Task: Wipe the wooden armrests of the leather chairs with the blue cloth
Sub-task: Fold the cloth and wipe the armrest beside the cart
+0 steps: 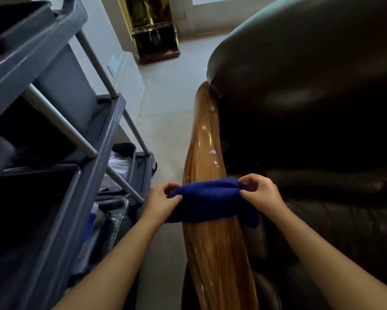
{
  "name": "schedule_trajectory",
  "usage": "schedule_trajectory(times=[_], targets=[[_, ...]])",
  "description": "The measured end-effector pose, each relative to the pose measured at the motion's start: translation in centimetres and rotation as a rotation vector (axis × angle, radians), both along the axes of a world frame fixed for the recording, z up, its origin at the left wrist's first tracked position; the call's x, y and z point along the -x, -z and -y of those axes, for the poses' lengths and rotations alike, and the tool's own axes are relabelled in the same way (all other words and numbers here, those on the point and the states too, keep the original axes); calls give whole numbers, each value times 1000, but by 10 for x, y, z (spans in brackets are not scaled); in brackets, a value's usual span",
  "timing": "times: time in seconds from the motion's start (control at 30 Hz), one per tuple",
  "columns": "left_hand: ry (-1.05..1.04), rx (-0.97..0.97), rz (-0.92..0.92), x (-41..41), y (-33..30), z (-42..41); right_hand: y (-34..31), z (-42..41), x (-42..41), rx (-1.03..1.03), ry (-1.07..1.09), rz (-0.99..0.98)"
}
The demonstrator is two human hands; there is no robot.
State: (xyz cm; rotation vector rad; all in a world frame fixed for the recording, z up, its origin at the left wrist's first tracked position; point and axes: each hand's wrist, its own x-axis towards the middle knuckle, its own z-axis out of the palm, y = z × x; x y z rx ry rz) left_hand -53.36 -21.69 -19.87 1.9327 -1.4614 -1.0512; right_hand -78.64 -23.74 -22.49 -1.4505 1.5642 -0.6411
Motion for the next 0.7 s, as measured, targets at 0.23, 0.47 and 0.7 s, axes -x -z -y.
schedule_trajectory(times=[0.23,0.47,0.7], targets=[[77,337,497,37,16,-19,11,-22,-42,318,193,-247],[128,205,672,70,52,-1,46,-10,-80,305,41,-489],[38,190,622,76,60,18,52,13,-82,308,34,-494]])
